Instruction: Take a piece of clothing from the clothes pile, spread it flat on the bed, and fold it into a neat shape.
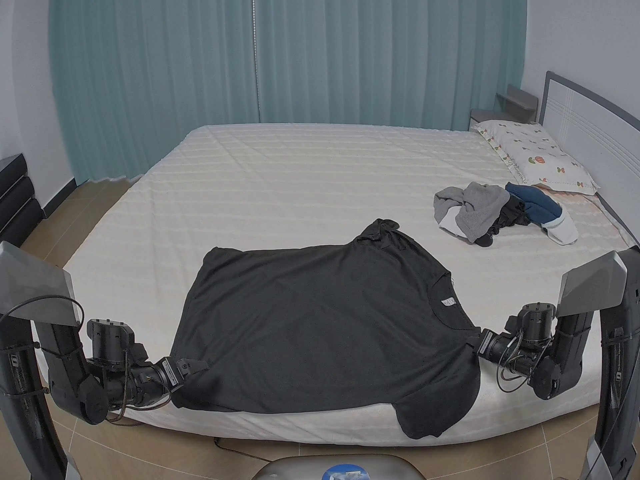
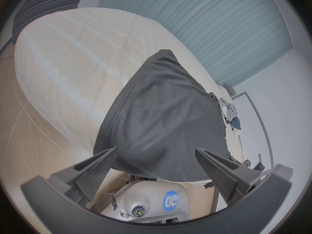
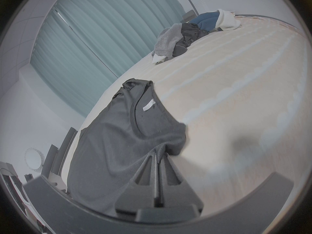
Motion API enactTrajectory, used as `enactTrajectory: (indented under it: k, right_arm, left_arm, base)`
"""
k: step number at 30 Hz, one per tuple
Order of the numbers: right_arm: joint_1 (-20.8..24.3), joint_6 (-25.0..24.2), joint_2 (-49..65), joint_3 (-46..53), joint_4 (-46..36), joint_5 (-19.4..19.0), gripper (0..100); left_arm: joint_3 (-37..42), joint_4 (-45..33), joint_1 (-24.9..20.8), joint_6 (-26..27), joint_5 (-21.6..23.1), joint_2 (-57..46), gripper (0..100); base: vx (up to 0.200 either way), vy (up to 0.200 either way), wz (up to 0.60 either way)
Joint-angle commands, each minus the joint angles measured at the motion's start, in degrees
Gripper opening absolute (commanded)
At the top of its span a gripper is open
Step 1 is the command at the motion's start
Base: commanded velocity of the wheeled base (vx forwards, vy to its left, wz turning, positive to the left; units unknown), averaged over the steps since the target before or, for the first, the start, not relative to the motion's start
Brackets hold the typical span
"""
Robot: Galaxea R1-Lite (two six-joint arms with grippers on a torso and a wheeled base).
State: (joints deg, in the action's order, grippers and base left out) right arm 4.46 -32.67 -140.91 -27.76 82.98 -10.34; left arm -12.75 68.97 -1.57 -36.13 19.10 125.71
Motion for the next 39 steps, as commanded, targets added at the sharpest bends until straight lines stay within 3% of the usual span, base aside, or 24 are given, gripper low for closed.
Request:
enactTrajectory:
  k: [1,10,18,19,29,33,39]
  right_arm:
    - [-0.51,-0.02,1.52,-8.01,-5.46,1.37,0]
    - [-0.51,-0.11,0.90,-19.26,-15.57,1.37,0]
    - [-0.42,-0.02,-1.12,-23.92,-17.94,1.37,0]
    - [-0.42,-0.02,-1.12,-23.92,-17.94,1.37,100]
    - [-3.06,0.24,2.48,-19.44,-17.94,0.32,100]
    - [-5.60,0.24,7.41,-12.41,-17.85,-3.46,100]
    - [-5.96,0.68,10.75,-1.42,-17.06,-10.14,100]
  left_arm:
    - [-0.34,0.02,-0.01,0.01,-0.21,0.68,100]
    - [-0.52,0.02,-0.10,0.01,-0.56,1.03,100]
    - [-0.52,0.02,-0.27,0.01,-0.65,1.29,100]
    - [-0.52,0.02,-0.27,0.01,-0.65,1.29,100]
    - [-0.52,0.11,-0.36,0.10,-0.65,1.38,100]
    - [-0.43,0.02,-0.36,0.10,-0.65,1.38,100]
    - [-0.43,0.02,-0.36,0.10,-0.65,1.38,100]
  base:
    - [0.000,0.000,0.00]
    - [0.000,0.000,0.00]
    - [0.000,0.000,0.00]
    - [0.000,0.000,0.00]
    - [0.000,0.000,0.00]
    - [0.000,0.000,0.00]
    - [0.000,0.000,0.00]
